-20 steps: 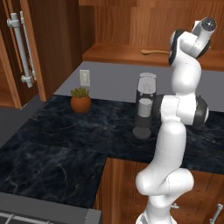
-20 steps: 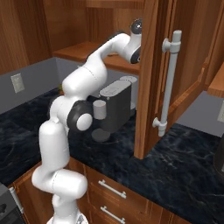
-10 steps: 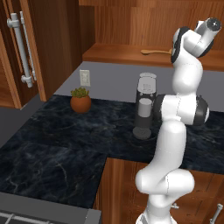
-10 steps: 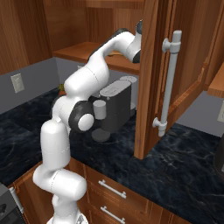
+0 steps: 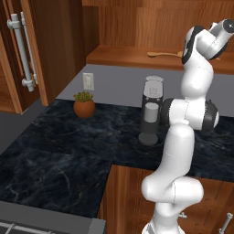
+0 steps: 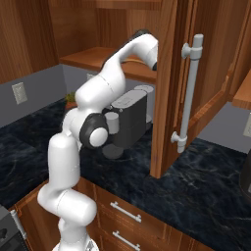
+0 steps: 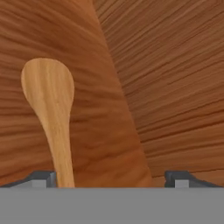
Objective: Organize the utensils by type. Pick up the wooden spoons from the counter and place them in the open cabinet. Then pick up the metallic utensils from the counter and place them in the open drawer.
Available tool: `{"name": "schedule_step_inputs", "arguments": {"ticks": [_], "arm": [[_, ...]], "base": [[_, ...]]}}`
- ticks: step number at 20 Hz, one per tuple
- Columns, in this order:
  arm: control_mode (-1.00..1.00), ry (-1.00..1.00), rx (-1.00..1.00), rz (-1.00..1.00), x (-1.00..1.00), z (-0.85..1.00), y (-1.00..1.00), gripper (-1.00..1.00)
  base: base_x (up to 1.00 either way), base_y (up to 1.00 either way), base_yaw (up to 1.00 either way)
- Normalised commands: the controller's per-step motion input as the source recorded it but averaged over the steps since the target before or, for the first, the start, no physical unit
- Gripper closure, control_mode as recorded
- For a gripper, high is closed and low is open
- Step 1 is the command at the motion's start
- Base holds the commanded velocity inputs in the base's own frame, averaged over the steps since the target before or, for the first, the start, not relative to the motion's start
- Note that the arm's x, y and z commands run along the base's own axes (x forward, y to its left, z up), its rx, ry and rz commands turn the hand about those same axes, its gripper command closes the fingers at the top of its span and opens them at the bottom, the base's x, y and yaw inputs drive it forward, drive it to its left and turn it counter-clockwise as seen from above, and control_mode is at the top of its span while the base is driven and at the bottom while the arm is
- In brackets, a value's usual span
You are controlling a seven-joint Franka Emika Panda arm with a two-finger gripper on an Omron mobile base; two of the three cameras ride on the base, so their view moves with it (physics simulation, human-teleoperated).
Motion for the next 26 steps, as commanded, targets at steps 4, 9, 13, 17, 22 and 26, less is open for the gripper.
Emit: {"name": "schedule_step_inputs", "arguments": {"ticks": [4, 9, 13, 17, 22, 26], "arm": [[-1.0, -0.02, 0.21, -0.08, 0.17, -0.11, 0.22, -1.0], [-1.0, -0.01, 0.16, -0.1, 0.04, -0.05, 0.25, -1.0], [-1.0, -0.07, 0.1, -0.1, -0.04, 0.0, 0.02, -1.0], [-1.0, -0.32, 0.06, -0.07, -0.39, -0.02, -0.06, -1.0], [-1.0, -0.58, 0.02, -0.07, -0.67, -0.16, 0.06, -1.0], [-1.0, -0.45, 0.03, -0.05, -0.65, -0.22, 0.27, -1.0]], "base": [[0.0, 0.0, 0.0], [0.0, 0.0, 0.0], [0.0, 0.0, 0.0], [0.0, 0.0, 0.0], [0.0, 0.0, 0.0], [0.0, 0.0, 0.0]]}}
